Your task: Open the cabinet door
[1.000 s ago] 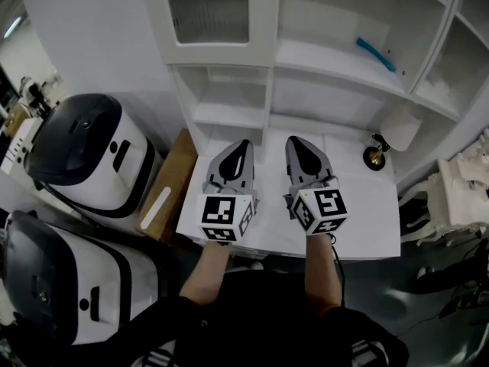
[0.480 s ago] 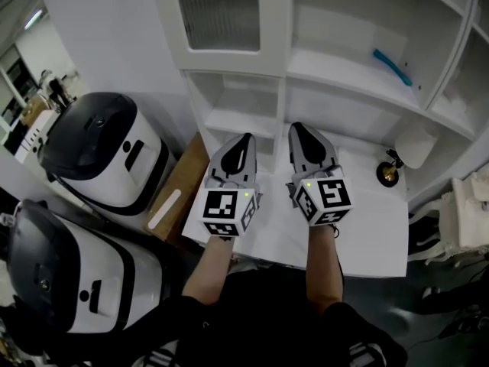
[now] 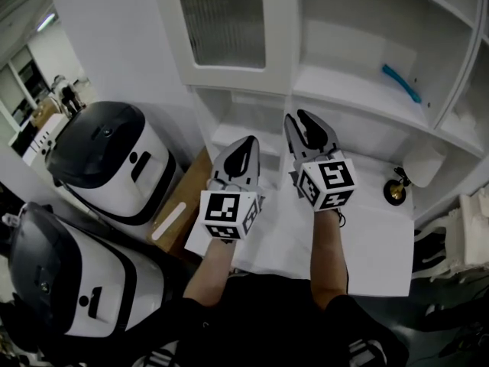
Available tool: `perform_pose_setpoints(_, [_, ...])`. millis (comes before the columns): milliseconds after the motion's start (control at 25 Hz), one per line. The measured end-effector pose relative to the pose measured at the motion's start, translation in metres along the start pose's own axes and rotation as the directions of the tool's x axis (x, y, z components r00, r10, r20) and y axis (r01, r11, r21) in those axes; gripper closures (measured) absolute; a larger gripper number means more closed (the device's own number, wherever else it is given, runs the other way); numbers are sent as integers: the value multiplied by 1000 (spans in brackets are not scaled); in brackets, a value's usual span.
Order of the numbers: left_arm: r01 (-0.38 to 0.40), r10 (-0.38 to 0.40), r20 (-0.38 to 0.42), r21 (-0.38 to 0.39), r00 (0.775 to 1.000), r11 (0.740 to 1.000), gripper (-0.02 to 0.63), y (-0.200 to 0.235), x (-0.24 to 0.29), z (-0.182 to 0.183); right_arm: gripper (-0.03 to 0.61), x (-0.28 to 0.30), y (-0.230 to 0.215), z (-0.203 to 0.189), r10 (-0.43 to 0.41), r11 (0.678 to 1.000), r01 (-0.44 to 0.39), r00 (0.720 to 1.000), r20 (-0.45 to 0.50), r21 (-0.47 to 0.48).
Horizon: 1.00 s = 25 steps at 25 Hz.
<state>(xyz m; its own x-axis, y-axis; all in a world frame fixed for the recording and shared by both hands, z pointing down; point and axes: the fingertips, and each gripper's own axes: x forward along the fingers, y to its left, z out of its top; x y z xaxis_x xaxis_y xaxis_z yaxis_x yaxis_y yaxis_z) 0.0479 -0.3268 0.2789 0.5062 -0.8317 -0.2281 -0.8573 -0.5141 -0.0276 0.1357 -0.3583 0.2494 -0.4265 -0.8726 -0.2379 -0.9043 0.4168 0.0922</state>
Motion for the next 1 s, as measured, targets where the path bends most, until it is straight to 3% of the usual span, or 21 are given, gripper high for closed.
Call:
perform_pose_setpoints(320, [-32, 32, -5, 11, 999, 999, 603, 17, 22, -8, 462, 46, -15, 10, 6, 999, -6, 1000, 18, -38])
perform_pose_setpoints(560, [-49, 49, -24, -3, 999, 999, 603, 23, 34, -22, 449, 60, -33, 21, -71, 996, 74, 995, 65, -40])
perform_pose_setpoints(1000, [-74, 73, -36, -23, 997, 997, 603, 41, 35, -31, 445, 71, -35, 19, -27, 999, 28, 997, 78, -16])
